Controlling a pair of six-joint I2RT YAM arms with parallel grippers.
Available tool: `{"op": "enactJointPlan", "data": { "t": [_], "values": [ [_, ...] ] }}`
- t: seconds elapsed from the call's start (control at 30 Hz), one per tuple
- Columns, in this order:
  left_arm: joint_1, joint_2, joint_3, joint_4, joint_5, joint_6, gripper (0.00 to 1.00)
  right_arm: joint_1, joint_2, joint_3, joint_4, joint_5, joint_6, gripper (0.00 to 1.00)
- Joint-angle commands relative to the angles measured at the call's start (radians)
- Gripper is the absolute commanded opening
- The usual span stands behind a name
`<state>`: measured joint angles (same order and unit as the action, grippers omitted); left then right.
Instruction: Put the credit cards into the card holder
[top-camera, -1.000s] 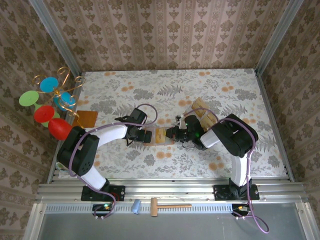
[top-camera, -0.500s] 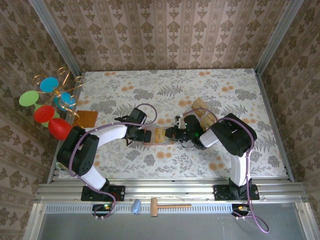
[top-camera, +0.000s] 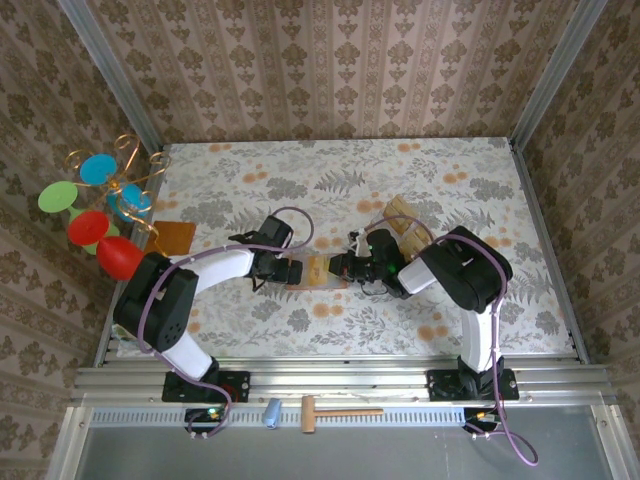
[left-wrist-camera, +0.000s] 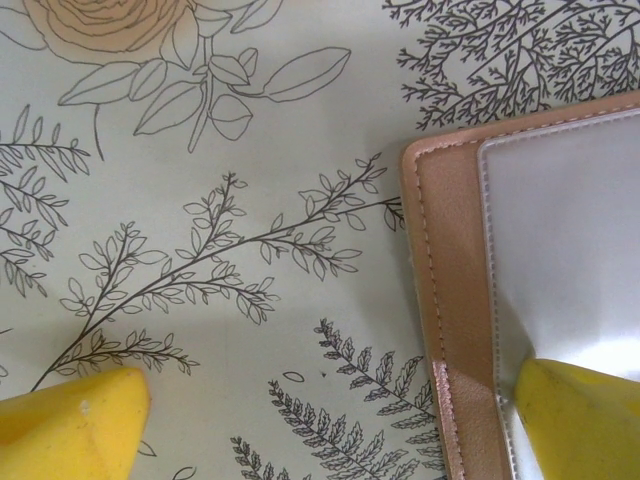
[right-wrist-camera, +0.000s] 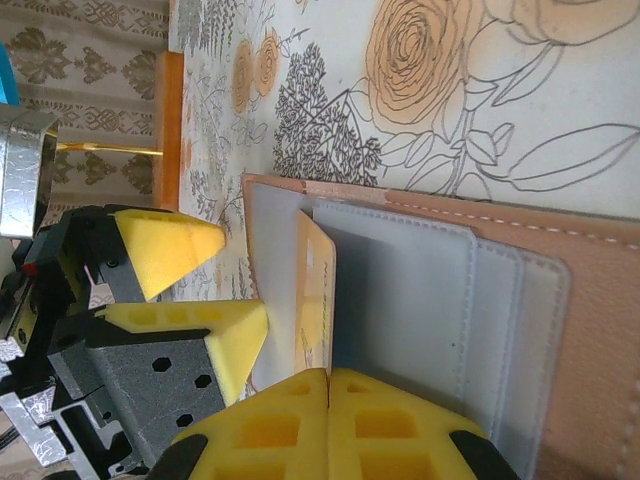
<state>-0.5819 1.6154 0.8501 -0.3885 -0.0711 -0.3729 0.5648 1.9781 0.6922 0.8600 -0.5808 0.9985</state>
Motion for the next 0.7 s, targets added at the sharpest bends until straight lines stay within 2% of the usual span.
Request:
{"op": "enactJointPlan", "data": {
  "t": [0.0, 0.07, 0.23, 0.3, 0.53, 0.67],
  "values": [
    [0.01, 0.039, -0.034, -0.041, -0.039, 0.002, 0.95, 0.014, 0.035, 0.006, -0.087, 0.001, -0.018, 0.0],
    [0.01, 0.038, -0.034, -0.042, -0.039, 0.003, 0.95, 0.013, 0.027, 0.007, -0.097, 0.005, -0.02, 0.02],
    [0.01, 0.038, -0.034, -0.04, -0.037, 0.0, 0.95, 0.013, -0.024, 0.012, -0.171, 0.031, -0.047, 0.31],
    [0.01, 0.035, -0.034, -0.039, -0.035, 0.0, 0.95, 0.013, -0.049, 0.017, -0.214, 0.041, -0.065, 0.38],
    [0.013, 0.031, -0.038, -0.033, -0.033, -0.002, 0.95, 0.012, -0.142, 0.051, -0.392, 0.089, -0.141, 0.59],
    [0.016, 0.025, -0.046, -0.023, -0.028, -0.004, 0.95, 0.012, -0.186, 0.086, -0.493, 0.106, -0.186, 0.63]
  ]
}}
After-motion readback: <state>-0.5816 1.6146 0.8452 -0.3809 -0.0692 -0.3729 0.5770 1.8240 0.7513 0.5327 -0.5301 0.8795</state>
